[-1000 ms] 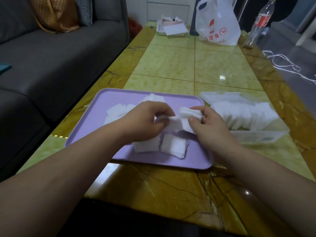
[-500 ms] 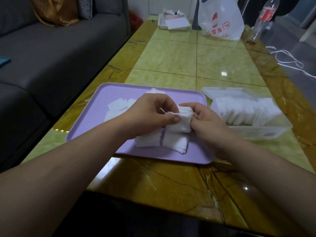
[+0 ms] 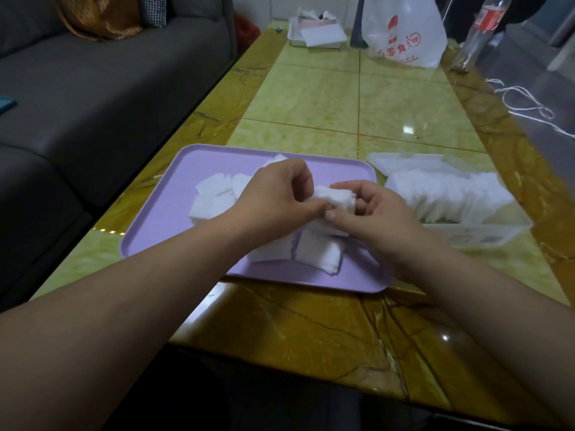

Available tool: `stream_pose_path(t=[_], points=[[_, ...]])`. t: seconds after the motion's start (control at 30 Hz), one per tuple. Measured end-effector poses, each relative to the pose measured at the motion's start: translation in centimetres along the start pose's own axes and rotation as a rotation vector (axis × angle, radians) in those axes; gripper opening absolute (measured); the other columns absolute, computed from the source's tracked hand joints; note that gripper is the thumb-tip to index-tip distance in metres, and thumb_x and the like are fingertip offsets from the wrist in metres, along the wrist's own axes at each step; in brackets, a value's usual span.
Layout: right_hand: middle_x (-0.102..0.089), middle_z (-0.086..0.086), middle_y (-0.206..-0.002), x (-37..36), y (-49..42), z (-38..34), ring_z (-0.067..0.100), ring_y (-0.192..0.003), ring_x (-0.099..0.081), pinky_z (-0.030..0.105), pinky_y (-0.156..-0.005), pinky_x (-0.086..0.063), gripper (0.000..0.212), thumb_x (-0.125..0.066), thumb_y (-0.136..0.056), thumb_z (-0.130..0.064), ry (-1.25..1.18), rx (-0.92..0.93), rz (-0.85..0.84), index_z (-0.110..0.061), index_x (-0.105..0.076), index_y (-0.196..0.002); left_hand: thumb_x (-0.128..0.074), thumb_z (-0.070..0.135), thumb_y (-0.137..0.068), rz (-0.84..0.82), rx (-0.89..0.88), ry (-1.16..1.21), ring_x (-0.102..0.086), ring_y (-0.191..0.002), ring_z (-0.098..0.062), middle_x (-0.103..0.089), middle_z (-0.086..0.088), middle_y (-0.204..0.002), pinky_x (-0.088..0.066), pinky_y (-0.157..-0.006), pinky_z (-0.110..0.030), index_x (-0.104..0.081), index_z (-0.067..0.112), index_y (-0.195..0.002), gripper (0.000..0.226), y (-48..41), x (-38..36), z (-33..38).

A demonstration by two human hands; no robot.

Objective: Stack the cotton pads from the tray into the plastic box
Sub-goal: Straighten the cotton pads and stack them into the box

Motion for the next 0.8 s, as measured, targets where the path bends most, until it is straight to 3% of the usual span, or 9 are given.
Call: stream_pose_path(t=[0.07,0.13,0.23,0.27,0.37,0.43,0.5,0.63,0.8], points=[[-0.076,0.019,-0.104,0.3,0.0,0.3,0.035,-0.103,-0.073,0.052,-0.095,-0.058,0.037,-0.074,-0.085,0.007,0.078,0.021,0.074,-0.016,-0.066,-0.113,-0.084,0.035,-0.076,-0.025,-0.039,-0.131,-0.052,-0.058,-0.001,-0.059,0.01,-0.063,-0.041,-0.056,-0.02,-0.058,0.023,-0.07,0.03,0.0,0.1,0.1],[-0.076,0.011,-0.102,0.5,-0.1,0.2,0.029,-0.101,-0.073,0.049,-0.093,-0.059,0.036,-0.069,-0.089,0.005,0.174,0.056,0.145,-0.022,-0.065,-0.112,-0.085,0.031,-0.076,-0.164,-0.095,-0.122,-0.061,-0.072,-0.002,-0.066,0.01,-0.075,-0.051,-0.066,-0.022,-0.068,0.025,-0.081,0.019,0.3,0.2,0.3],[-0.072,-0.002,-0.104,0.6,-0.1,-0.1,0.014,-0.097,-0.069,0.033,-0.087,-0.058,0.032,-0.062,-0.095,-0.006,0.319,0.121,0.197,-0.031,-0.06,-0.114,-0.086,0.034,-0.077,-0.422,-0.13,-0.213,-0.062,-0.094,-0.004,-0.07,0.013,-0.101,-0.046,-0.073,-0.006,-0.071,0.028,-0.11,0.037,1.0,0.1,0.4],[-0.07,-0.006,-0.104,0.5,0.0,-0.2,0.007,-0.095,-0.067,0.025,-0.084,-0.055,0.031,-0.061,-0.095,-0.008,0.362,0.133,0.197,-0.033,-0.058,-0.114,-0.087,0.036,-0.077,-0.462,-0.137,-0.255,-0.061,-0.097,-0.004,-0.068,0.014,-0.105,-0.045,-0.075,-0.008,-0.07,0.029,-0.117,0.044,1.1,0.0,0.4],[-0.062,-0.019,-0.1,0.3,0.2,-0.3,-0.015,-0.085,-0.059,0.001,-0.07,-0.042,0.031,-0.062,-0.095,-0.012,0.475,0.147,0.167,-0.035,-0.053,-0.115,-0.086,0.038,-0.075,-0.512,-0.146,-0.284,-0.062,-0.092,-0.007,-0.066,0.014,-0.103,-0.051,-0.078,-0.022,-0.067,0.032,-0.122,0.051,0.9,-0.4,0.5],[-0.06,-0.021,-0.099,0.3,0.4,-0.2,-0.017,-0.084,-0.057,-0.001,-0.068,-0.04,0.033,-0.062,-0.094,-0.011,0.511,0.145,0.151,-0.034,-0.053,-0.115,-0.084,0.041,-0.076,-0.541,-0.123,-0.316,-0.059,-0.081,-0.002,-0.062,0.015,-0.094,-0.046,-0.069,-0.021,-0.067,0.035,-0.118,0.046,0.8,-0.6,0.6],[-0.061,-0.019,-0.101,0.5,0.3,-0.1,-0.011,-0.089,-0.057,0.001,-0.07,-0.04,0.031,-0.063,-0.094,-0.013,0.518,0.144,0.152,-0.034,-0.053,-0.114,-0.083,0.042,-0.077,-0.556,-0.098,-0.339,-0.056,-0.079,-0.003,-0.058,0.016,-0.091,-0.041,-0.065,-0.02,-0.064,0.036,-0.107,0.036,0.9,-0.6,0.6],[-0.065,-0.013,-0.102,0.6,0.1,0.1,0.004,-0.092,-0.062,0.018,-0.077,-0.046,0.027,-0.063,-0.096,-0.014,0.521,0.16,0.163,-0.032,-0.055,-0.115,-0.081,0.027,-0.077,-0.469,-0.038,-0.213,-0.061,-0.082,-0.013,-0.064,0.007,-0.09,-0.05,-0.069,-0.028,-0.061,0.025,-0.09,0.024,1.0,-0.5,0.5],[-0.071,-0.003,-0.108,0.7,-0.2,0.2,0.016,-0.1,-0.069,0.042,-0.095,-0.056,0.033,-0.066,-0.09,-0.013,0.424,0.129,0.145,-0.028,-0.059,-0.119,-0.087,0.018,-0.076,-0.346,0.013,0.089,-0.057,-0.067,0.003,-0.068,0.013,-0.079,-0.044,-0.06,-0.012,-0.069,0.024,-0.087,0.022,0.8,0.5,0.3]])
Point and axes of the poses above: each hand's wrist, its own y-axis away from the middle knuckle, its own x-axis out of the back of the hand, z = x × y, the point moved 2 cm from there along -y, towards the middle knuckle
